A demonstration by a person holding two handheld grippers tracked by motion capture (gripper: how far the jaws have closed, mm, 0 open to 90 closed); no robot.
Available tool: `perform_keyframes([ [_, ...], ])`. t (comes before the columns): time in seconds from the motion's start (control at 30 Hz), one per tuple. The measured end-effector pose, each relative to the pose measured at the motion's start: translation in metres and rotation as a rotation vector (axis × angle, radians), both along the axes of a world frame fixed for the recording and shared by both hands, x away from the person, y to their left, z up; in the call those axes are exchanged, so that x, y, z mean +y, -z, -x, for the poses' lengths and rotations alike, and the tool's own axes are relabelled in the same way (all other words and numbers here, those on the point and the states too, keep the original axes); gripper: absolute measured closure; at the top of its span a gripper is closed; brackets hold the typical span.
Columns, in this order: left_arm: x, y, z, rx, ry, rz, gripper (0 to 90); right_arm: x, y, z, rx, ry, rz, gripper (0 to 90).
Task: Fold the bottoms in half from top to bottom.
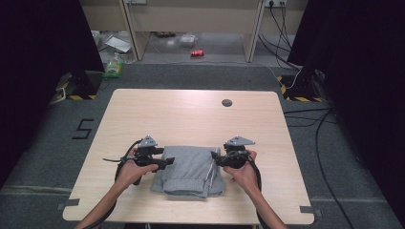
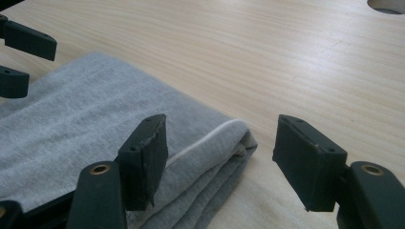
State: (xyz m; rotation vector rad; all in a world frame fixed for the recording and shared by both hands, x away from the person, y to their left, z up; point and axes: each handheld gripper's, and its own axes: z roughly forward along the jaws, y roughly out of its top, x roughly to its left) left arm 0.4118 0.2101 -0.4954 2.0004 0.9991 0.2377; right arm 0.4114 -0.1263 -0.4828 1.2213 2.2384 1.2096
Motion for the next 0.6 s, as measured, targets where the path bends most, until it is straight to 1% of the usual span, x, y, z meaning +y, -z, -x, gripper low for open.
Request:
perform_keyframes([
  [0.17,0.002,0.004,-0.006,0.009,-0.018,-0.011,30.2,-0.002,0.0,-0.002,0.0,-0.002,-0.011,35.6],
  [0.3,0.001,0.006,-0.009,0.002,-0.033,-0.031,29.8,-0.002,0.005,-0.004,0.016,0.004,-0.02,35.0],
  [0.37,0.002,0.008,-0.01,0.001,-0.04,-0.036,29.4,-0.001,0.006,-0.005,0.017,-0.004,-0.019,34.9],
  [0.6,0.006,0.014,-0.011,-0.003,-0.064,-0.056,27.8,0.001,0.008,-0.005,0.022,0.001,-0.01,34.6],
])
